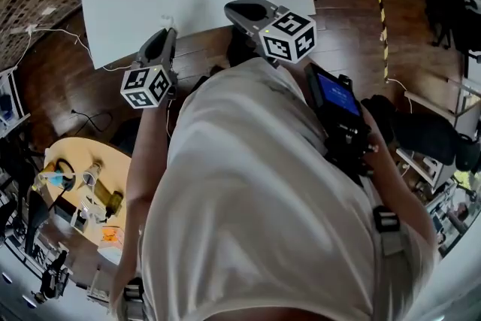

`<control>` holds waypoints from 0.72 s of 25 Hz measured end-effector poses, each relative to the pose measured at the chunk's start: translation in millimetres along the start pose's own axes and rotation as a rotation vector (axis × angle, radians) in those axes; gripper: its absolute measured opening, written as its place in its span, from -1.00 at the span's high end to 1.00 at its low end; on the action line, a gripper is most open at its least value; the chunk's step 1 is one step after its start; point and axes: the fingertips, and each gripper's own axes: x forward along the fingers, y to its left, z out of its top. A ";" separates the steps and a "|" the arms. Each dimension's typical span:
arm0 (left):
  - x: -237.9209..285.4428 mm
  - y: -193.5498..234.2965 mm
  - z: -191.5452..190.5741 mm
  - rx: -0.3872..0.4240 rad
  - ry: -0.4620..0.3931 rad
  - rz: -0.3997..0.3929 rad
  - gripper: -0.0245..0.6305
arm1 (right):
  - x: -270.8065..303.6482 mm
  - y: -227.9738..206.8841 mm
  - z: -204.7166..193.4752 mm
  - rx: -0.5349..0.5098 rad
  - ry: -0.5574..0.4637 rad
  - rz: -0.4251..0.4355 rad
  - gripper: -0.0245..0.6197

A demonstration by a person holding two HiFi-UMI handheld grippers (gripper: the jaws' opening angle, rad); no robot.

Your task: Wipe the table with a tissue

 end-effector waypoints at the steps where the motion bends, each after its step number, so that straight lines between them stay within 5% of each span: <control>1: -2.5 -0.2 1.7 -0.004 -0.016 0.008 0.80 | -0.5 2.4 -1.3 -0.002 0.007 0.005 0.90; 7: -15.7 -3.3 5.2 -0.005 -0.073 0.026 0.80 | 4.5 8.1 -8.1 -0.011 0.036 0.020 0.90; 18: -30.2 -22.8 -21.6 -0.012 -0.048 0.017 0.80 | -20.6 19.7 -28.9 -0.003 0.027 0.001 0.90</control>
